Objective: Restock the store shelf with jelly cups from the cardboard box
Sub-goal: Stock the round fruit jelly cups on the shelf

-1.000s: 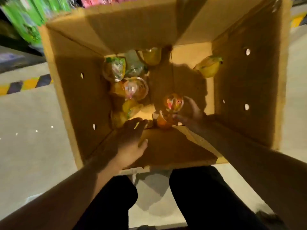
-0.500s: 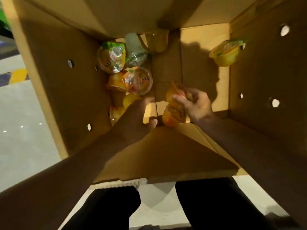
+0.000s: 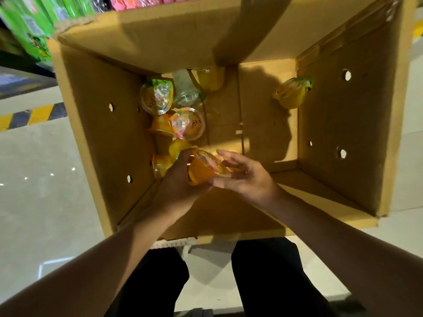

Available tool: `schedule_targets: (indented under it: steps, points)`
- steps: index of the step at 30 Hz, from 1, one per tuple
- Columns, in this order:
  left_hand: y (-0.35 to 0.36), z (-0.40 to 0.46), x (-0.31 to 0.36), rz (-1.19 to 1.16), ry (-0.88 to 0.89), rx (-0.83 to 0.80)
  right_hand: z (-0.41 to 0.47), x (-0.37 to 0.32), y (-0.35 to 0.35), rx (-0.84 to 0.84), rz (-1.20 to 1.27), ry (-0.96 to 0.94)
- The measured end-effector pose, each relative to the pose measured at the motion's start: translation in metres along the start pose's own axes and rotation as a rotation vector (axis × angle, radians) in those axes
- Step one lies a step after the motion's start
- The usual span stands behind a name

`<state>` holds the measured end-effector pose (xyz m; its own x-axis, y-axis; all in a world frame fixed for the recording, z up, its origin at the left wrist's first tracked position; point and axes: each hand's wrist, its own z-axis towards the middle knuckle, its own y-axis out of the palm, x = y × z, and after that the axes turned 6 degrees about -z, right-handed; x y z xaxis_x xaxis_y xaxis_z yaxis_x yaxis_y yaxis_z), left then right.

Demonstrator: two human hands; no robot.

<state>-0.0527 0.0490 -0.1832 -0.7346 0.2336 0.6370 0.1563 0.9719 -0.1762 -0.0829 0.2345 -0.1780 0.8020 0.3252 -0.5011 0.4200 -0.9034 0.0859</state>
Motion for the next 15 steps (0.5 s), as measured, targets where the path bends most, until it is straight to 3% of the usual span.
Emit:
schedule_targets:
  steps: [3, 8, 15]
  points:
    - [-0.006, 0.006, -0.013, -0.034, -0.033, 0.078, 0.013, 0.020, -0.014, 0.145, -0.094, 0.127]
    - [-0.018, 0.011, -0.023, 0.014, -0.043, 0.093, 0.050, 0.049, -0.005, 0.151, -0.412, 0.244]
    - [-0.022, 0.022, -0.028, -0.008, -0.006, 0.071, 0.118, 0.088, 0.028, 0.448, -0.277, 0.349]
